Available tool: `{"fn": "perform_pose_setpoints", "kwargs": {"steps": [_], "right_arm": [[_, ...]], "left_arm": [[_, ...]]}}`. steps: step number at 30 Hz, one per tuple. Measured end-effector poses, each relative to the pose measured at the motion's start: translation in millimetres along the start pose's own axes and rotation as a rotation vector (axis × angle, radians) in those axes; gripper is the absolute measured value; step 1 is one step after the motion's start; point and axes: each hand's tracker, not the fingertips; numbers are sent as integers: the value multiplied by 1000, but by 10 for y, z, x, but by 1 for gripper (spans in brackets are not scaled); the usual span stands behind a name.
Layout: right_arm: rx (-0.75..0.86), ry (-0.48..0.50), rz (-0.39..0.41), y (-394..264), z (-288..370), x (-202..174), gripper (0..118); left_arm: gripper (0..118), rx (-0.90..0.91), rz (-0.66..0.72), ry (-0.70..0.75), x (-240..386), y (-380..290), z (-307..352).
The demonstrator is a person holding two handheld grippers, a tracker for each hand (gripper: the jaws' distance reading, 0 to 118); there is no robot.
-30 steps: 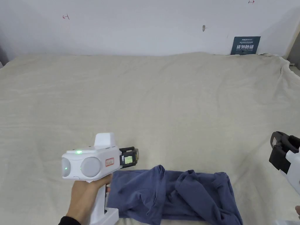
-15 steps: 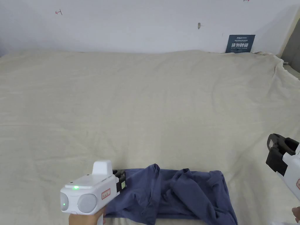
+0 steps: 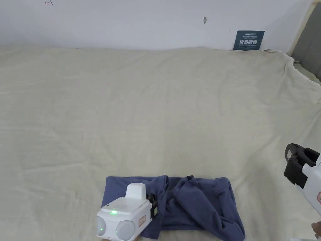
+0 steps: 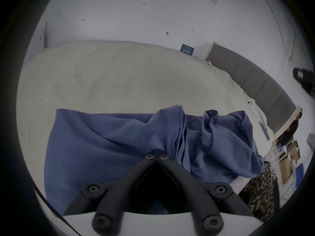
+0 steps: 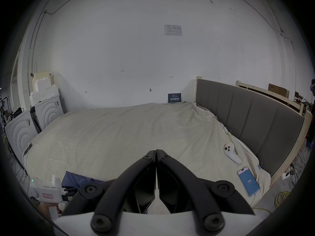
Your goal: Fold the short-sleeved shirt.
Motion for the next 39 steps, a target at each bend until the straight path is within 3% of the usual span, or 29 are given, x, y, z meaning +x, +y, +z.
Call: {"fn": "perform_pose_setpoints", "kwargs": {"steps": [9,16,24,28,33,35,36,38,39], "right_arm": [[-5,-3,-13,-39,-2,48,0],[-10,-2,-15,-53,5,38,0],[8,4,-8,25,32,23,0],[16,10,-6,55,35,-21,0],[16,19,-1,58,15,-93,0],[12,24,3,52,3,-120,0],[8,26,4,47,-4,-132,0],[2,28,7,33,-15,-153,0],[-3,28,9,28,-23,-161,0]], "left_arm": [[0,0,-180,71,335,-57,-27],[0,-6,-243,98,444,-31,-24],[0,108,-51,-55,-92,573,637],[0,92,-29,-79,-479,798,934],[0,9,125,-143,-1069,853,1040],[10,-36,171,-141,-1275,810,986],[20,-65,199,-145,-1374,782,949],[64,-105,269,-150,-1537,704,847],[80,-131,294,-142,-1594,657,792]]}}
